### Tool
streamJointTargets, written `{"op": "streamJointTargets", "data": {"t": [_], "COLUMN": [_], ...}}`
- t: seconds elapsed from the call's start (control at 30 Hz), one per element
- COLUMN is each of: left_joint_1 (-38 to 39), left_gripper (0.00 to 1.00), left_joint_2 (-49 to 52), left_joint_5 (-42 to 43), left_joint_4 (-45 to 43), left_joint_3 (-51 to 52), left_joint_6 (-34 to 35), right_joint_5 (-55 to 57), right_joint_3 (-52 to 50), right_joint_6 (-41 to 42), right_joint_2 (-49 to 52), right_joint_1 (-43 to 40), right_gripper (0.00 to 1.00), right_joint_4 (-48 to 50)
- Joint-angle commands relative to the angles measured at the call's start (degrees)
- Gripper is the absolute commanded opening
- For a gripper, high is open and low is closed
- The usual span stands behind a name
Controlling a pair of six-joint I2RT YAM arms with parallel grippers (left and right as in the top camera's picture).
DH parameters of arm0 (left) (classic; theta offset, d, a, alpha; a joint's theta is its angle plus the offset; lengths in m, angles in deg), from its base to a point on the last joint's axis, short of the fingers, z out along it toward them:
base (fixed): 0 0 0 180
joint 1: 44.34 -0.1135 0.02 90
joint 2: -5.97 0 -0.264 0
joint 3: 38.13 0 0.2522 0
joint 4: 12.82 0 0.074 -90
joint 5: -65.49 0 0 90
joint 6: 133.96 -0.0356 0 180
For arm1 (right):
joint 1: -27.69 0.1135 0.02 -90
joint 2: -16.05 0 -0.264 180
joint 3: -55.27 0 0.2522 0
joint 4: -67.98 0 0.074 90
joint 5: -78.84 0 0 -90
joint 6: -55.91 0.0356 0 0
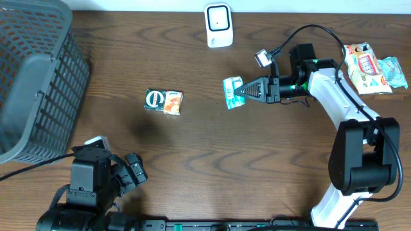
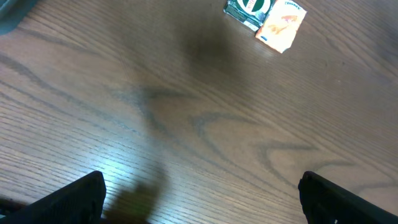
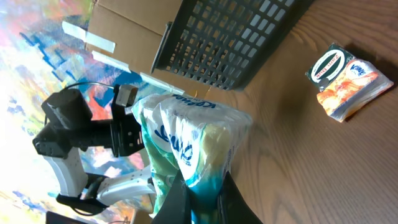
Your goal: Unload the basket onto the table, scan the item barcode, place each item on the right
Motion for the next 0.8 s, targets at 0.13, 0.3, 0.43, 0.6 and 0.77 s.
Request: {"op": "streamJointTargets", "data": {"t": [0.13, 0.3, 0.43, 0.6, 0.77], "left_joint_1": [-0.13, -0.13, -0.13, -0.13, -0.13], "left_gripper": [0.98, 0.98, 0.98, 0.98, 0.98], "left_joint_2": [-0.22, -0.22, -0.22, -0.22, -0.22], "left_joint_5": [-0.5, -0.5, -0.5, -0.5, -0.5], "left_joint_4": [0.15, 0.15, 0.15, 0.17, 0.17], "left_joint_3": [0.07, 0.07, 0.07, 0.07, 0.07], "left_joint_6": [-0.11, -0.11, -0.11, -0.11, -0.11], "right_joint_5": [-1.7, -1.7, -1.7, -1.66, 1.05], "right_joint_3": [-0.2, -0.22, -0.22, -0.22, -0.22], "right_joint_6": [-2.16, -2.14, -2.14, -2.16, -2.14], "right_joint_2": [-0.79, -0.79, -0.79, -0.79, -0.79], "right_joint_1": [0.52, 0.52, 0.59, 0.94, 2.21], "right_gripper": [0.01, 0.01, 0.01, 0.01, 0.01], "right_joint_4": [0.09, -0.55, -0.5, -0.48, -0.46]}}
